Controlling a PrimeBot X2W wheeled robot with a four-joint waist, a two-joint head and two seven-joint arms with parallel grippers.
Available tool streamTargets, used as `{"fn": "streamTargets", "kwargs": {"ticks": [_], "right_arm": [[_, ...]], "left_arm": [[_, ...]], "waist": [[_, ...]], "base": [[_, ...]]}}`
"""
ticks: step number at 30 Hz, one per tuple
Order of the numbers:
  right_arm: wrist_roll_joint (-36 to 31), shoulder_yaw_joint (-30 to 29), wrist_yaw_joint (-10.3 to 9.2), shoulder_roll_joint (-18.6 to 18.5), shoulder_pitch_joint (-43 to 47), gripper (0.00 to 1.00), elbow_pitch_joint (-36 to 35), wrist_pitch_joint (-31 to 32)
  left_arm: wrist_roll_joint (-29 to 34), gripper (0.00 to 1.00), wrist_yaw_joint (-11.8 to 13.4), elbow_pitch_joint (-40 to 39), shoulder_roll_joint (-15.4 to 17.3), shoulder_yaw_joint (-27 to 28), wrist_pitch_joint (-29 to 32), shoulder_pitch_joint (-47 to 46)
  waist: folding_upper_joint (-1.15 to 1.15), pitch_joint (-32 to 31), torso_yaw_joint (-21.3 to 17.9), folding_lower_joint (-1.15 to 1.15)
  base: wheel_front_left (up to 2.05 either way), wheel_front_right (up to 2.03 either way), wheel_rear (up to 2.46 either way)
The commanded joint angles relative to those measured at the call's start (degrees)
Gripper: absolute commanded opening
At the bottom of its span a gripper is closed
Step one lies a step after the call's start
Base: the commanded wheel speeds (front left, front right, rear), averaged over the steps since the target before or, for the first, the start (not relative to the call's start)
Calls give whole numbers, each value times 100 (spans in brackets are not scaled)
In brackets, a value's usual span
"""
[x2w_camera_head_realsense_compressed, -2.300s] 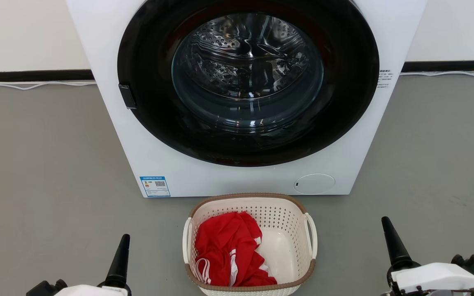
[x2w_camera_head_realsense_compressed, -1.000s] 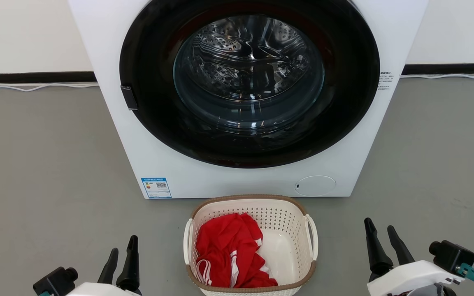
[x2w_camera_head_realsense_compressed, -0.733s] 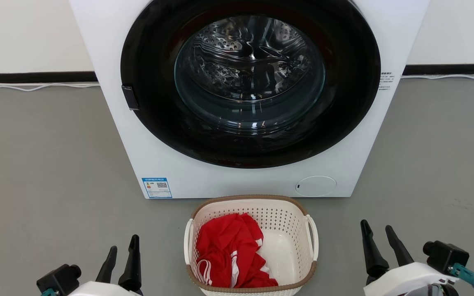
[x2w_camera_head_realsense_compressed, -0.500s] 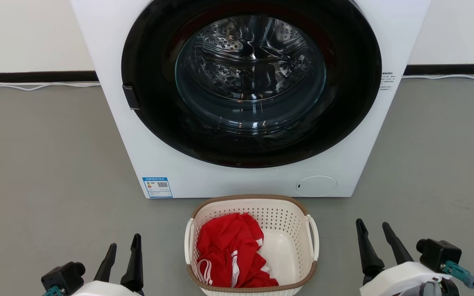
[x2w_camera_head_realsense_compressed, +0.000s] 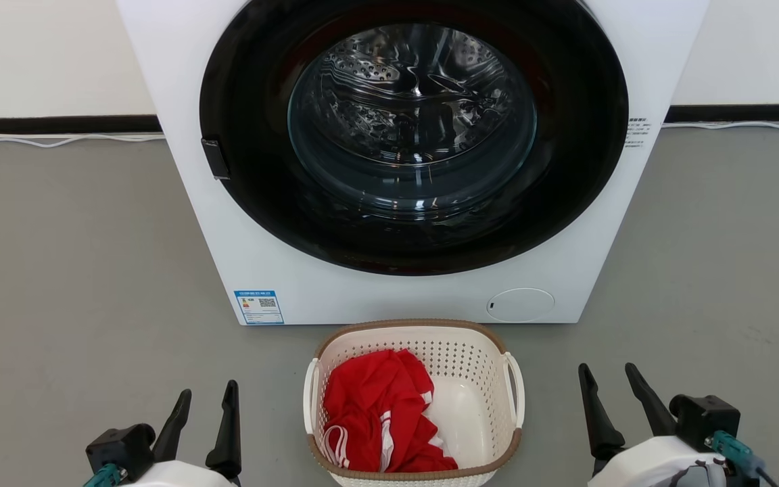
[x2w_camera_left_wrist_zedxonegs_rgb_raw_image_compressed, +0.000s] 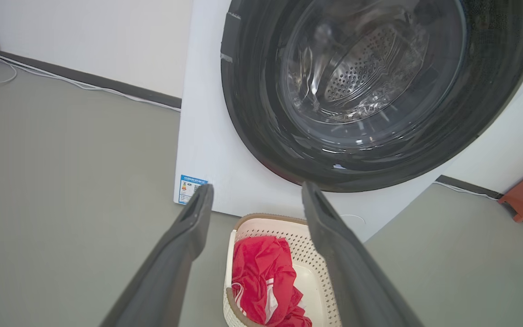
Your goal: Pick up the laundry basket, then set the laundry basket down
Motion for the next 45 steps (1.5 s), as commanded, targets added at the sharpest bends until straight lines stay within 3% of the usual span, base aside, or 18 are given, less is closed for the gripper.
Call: {"fn": "streamTargets", "kwargs": {"ticks": [1, 21, 45], "right_arm": [[-251, 112, 35, -50, -237, 100, -75, -141], [-1601, 40, 42, -61, -323, 100, 189, -478], [-1583, -66, 42, -61, -340, 100, 219, -480]], "left_arm": [[225, 100, 33, -169, 68, 117, -95, -178], [1569, 100, 30, -67, 90, 128, -432, -200], [1423, 100, 14, 25, 90, 143, -434, -233]], "waist": [[0, 5, -3, 0], [0, 19, -63, 0], [0, 42, -61, 0]], "base": [[0, 0, 0], [0, 0, 0], [0, 0, 0]]}}
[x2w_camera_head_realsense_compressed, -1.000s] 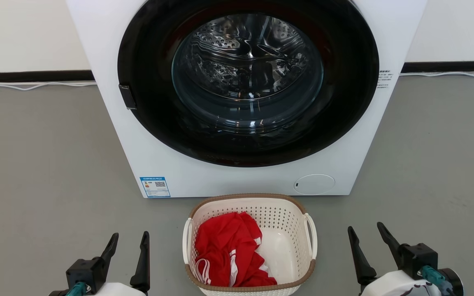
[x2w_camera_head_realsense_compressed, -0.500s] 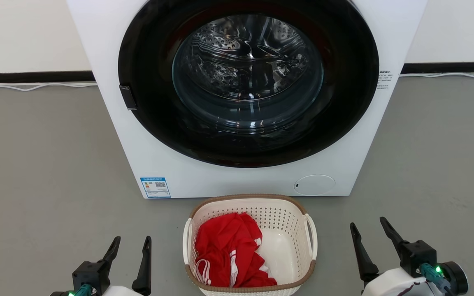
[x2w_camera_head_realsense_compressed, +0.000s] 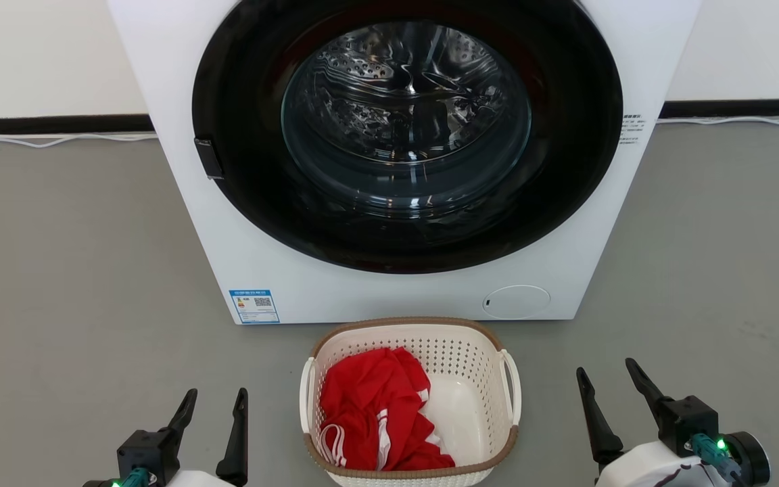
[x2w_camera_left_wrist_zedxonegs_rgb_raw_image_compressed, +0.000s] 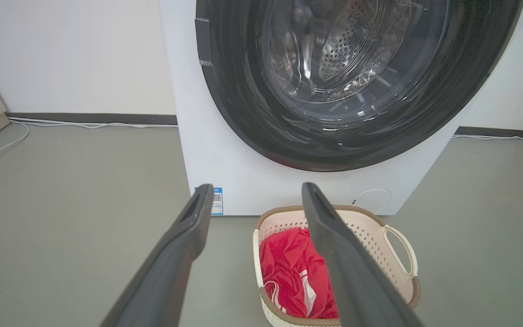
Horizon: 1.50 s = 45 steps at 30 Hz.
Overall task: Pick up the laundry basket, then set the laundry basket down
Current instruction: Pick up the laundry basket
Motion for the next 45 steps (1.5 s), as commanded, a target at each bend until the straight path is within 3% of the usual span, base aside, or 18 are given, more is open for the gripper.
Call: {"fn": "streamTargets", "kwargs": {"ticks": [1, 11, 24, 37, 45], "right_arm": [[4, 129, 35, -33, -228, 100, -113, -80], [93, 41, 35, -33, -552, 100, -83, -80], [-24, -197, 35, -33, -1594, 100, 98, -80], [-408, -459, 35, -33, -2967, 100, 1809, -80], [-599, -503, 35, -33, -3615, 100, 2285, -80]], "left_arm": [[-37, 100, 19, -131, 62, 159, -77, -244], [-145, 100, 20, -183, 62, 91, -77, -569], [-288, 100, -53, 51, 62, -58, -77, -1651], [-684, 100, -121, 1631, 62, -491, -77, -3078], [-627, 100, -128, 2662, 62, -651, -77, -3915]], "waist": [[0, 28, 4, 0], [0, 579, -16, 0], [0, 1955, -116, 0], [0, 3221, -52, 0], [0, 3881, 17, 0]], "base": [[0, 0, 0], [0, 0, 0], [0, 0, 0], [0, 0, 0], [0, 0, 0]]}}
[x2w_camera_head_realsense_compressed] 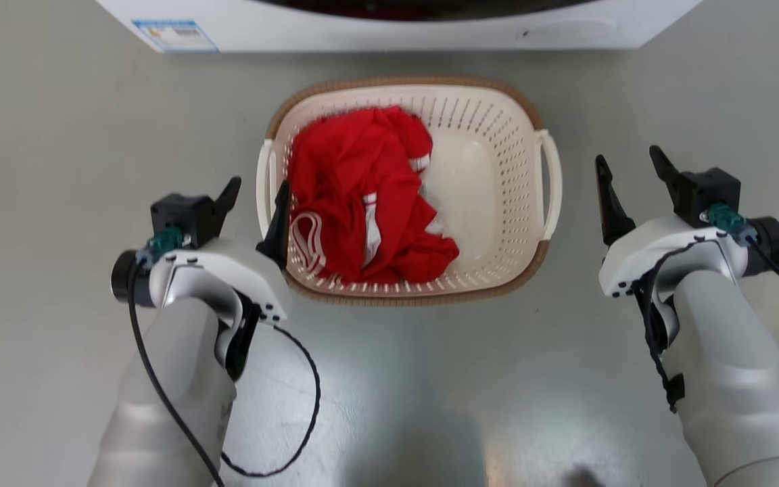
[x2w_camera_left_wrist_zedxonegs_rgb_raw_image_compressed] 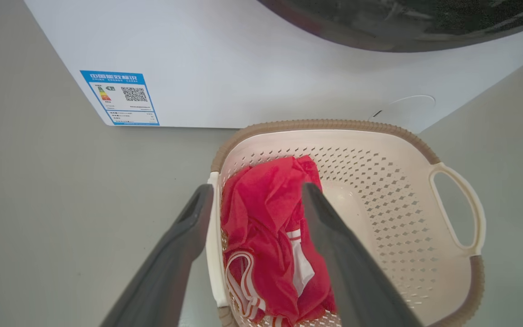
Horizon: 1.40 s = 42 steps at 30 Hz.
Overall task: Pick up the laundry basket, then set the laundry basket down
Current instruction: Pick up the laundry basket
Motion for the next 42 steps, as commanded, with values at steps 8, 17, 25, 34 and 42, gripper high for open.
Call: {"fn": "streamTargets", "kwargs": {"ticks": [8, 17, 25, 34, 42], "right_arm": [[-184, 117, 34, 38, -307, 100, 144, -68], [45, 283, 34, 38, -532, 100, 268, -68], [240, 466, 34, 38, -743, 100, 528, -68], [177, 506, 34, 38, -1093, 100, 1057, -68], [207, 614, 34, 38, -1467, 100, 1462, -68]], "left_arm": [[115, 100, -19, 563, 109, 73, -35, -605], [142, 100, -24, 883, 109, 36, -35, -997], [199, 100, 20, 1301, 109, -25, -35, -1359], [206, 100, 94, 2014, 109, -216, -35, -1895], [38, 100, 154, 2485, 109, -559, 157, -2307]], "waist": [[0, 596, 107, 0], [0, 906, 115, 0], [0, 1113, 126, 0], [0, 1291, 174, 0], [0, 1415, 191, 0]], "base": [[0, 0, 0], [0, 0, 0], [0, 0, 0], [0, 0, 0], [0, 0, 0]]}}
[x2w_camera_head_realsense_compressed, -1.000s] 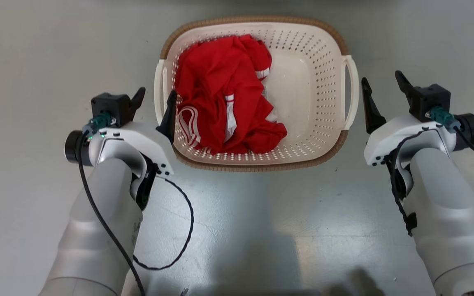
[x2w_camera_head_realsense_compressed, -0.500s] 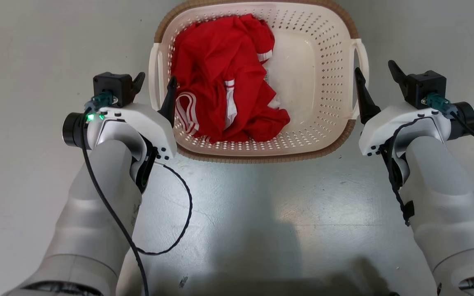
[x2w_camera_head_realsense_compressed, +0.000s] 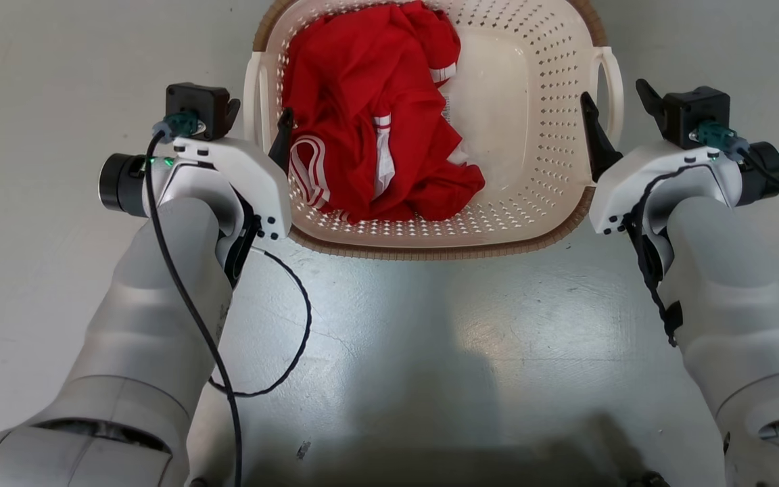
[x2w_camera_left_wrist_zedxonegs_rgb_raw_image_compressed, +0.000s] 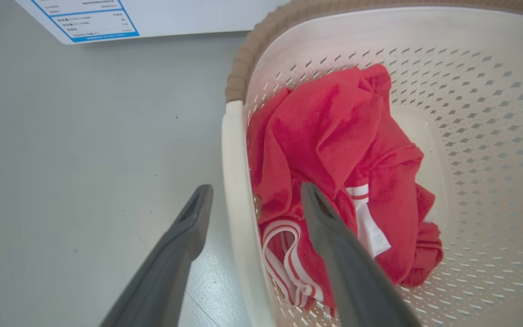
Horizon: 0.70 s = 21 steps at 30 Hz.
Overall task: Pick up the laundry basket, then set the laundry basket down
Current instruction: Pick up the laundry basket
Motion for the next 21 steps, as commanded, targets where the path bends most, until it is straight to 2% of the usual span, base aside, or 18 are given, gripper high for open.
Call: {"fn": "streamTargets", "kwargs": {"ticks": [1, 16, 21], "right_arm": [[31, 100, 34, 102, 52, 100, 23, -62], [61, 120, 34, 102, -345, 100, 533, -21], [214, 300, 34, 102, -342, 100, 647, 63]], "left_arm": [[-54, 100, 86, 3, 159, 8, 19, -3], [-389, 100, 291, 130, 159, -625, 306, -342], [-519, 100, 270, 153, 159, -848, 435, -330]], "waist": [[0, 26, 2, 0], [0, 241, 41, 0], [0, 232, 51, 0]], "base": [[0, 0, 0], [0, 0, 0], [0, 0, 0]]}}
